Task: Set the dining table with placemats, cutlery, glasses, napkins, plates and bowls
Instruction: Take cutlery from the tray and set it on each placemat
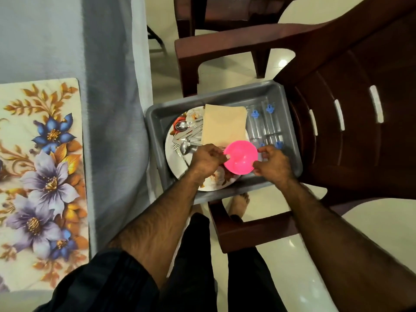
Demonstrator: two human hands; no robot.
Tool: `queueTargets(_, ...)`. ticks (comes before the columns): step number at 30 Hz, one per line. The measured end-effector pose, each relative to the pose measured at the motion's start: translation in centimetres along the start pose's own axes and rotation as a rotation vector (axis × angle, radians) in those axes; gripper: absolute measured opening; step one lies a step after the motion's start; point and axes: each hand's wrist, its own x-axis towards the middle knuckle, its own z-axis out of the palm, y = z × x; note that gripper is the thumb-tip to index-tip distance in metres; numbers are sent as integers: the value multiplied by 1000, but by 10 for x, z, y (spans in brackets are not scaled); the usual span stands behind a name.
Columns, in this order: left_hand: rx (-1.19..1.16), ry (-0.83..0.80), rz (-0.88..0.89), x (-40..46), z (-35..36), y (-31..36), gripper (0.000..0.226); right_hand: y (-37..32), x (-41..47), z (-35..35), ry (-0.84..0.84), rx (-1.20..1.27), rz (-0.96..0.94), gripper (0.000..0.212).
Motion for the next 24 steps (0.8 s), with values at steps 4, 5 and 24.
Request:
queueTargets(4,-181,-78,-115,-1,-3,4,34,1,4,1,-178,150,63,54)
queueTargets(5,-165,-89,-104,-1,-3,9,35,2,5,-1,-192,115,41,49)
queueTargets(24,71,-198,73,13,81,97,43,20,12,-83,233,311,95,44)
